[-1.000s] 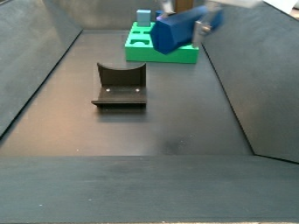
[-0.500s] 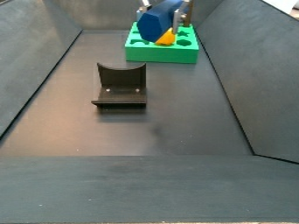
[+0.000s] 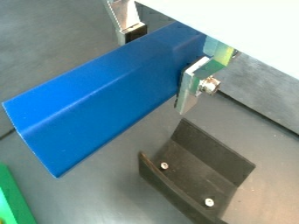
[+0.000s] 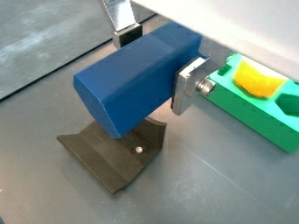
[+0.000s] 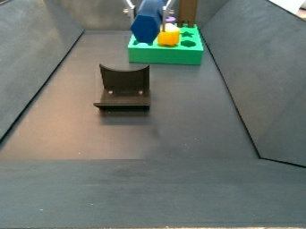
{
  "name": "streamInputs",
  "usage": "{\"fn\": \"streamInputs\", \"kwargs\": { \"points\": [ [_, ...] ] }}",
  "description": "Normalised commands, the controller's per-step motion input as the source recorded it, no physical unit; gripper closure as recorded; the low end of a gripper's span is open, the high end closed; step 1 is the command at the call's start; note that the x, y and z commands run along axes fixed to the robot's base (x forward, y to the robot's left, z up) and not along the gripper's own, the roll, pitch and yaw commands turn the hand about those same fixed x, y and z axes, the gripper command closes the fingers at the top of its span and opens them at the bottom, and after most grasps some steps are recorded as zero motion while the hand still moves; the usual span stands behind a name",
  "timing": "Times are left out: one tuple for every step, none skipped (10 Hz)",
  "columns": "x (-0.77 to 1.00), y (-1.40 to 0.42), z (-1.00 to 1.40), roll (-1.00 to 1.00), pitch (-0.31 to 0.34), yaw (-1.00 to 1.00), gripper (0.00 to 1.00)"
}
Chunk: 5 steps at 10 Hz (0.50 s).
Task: Pick up the hexagon object. Move up. Place the hexagon object on the fixture. Regrasp the hexagon object. Move to above the board. Insert the hexagon object.
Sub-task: Place the hexagon object on the fixture.
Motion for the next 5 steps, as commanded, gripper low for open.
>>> {"fn": "streamInputs", "kwargs": {
  "points": [
    [0.18, 0.00, 0.00, -0.07, 0.195, 0.27, 1.00],
    [0.78, 0.06, 0.12, -1.00, -0.082, 0.04, 1.00],
    [0.74, 0.06, 0.12, -1.00, -0.085, 0.02, 1.00],
    [0.60, 0.08, 0.05, -1.00, -0.062, 0.01, 1.00],
    [0.51, 0.05, 0.02, -1.00, -0.041, 0.01, 1.00]
  ]
}}
